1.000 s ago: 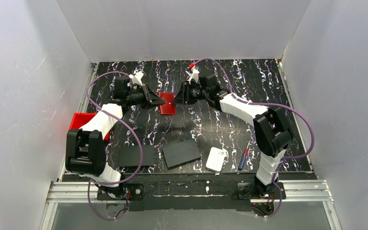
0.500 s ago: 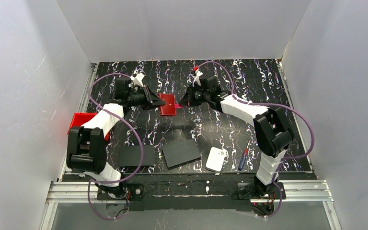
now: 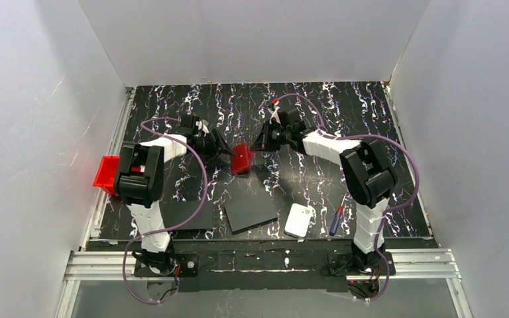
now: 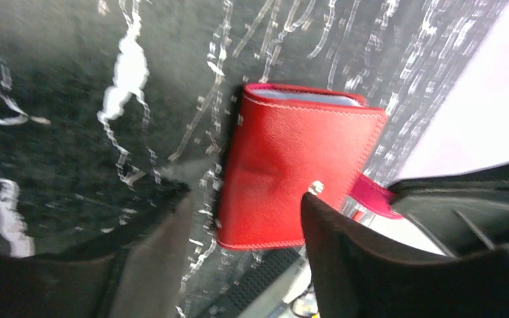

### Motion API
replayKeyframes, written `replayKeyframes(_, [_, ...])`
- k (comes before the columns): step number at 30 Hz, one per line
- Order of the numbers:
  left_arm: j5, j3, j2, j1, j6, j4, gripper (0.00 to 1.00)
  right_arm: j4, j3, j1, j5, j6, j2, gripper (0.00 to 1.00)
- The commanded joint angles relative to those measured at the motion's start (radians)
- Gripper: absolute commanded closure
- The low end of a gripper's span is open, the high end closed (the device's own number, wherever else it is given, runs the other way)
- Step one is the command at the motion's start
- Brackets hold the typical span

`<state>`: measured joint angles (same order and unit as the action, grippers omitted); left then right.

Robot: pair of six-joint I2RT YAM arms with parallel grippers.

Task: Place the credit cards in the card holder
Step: Open the card holder at the center of the board.

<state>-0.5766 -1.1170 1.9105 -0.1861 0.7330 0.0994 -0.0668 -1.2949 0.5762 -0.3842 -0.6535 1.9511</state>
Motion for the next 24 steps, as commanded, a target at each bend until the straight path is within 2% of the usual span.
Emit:
replayKeyframes(1, [0.16, -0.014, -0.084, 0.004, -0.11, 0.204, 0.34, -0.05, -0.04, 0.011, -0.039, -0.024, -0.07, 0.99])
replayKeyframes(5, [0.143, 0.033, -0.16, 0.005, -0.112, 0.194, 0.22, -0.049, -0.052, 0.032, -0.041, -0.039, -0.082, 0.99])
replayKeyframes(9, [0.082, 0.027, -0.187, 0.004, -0.112, 0.179, 0.15, -0.053, -0.074, 0.047, -0.062, -0.055, -0.066, 0.99])
replayKeyframes(17, [0.071, -0.001, -0.186, -0.007, -0.138, 0.191, 0.15, -0.043, -0.104, 0.063, -0.057, -0.051, -0.06, 0.99])
replayKeyframes(24, [0.17, -0.058, -0.208, -0.062, -0.213, 0.273, 0.12, -0.047, -0.095, 0.063, -0.069, -0.039, -0.064, 0.99])
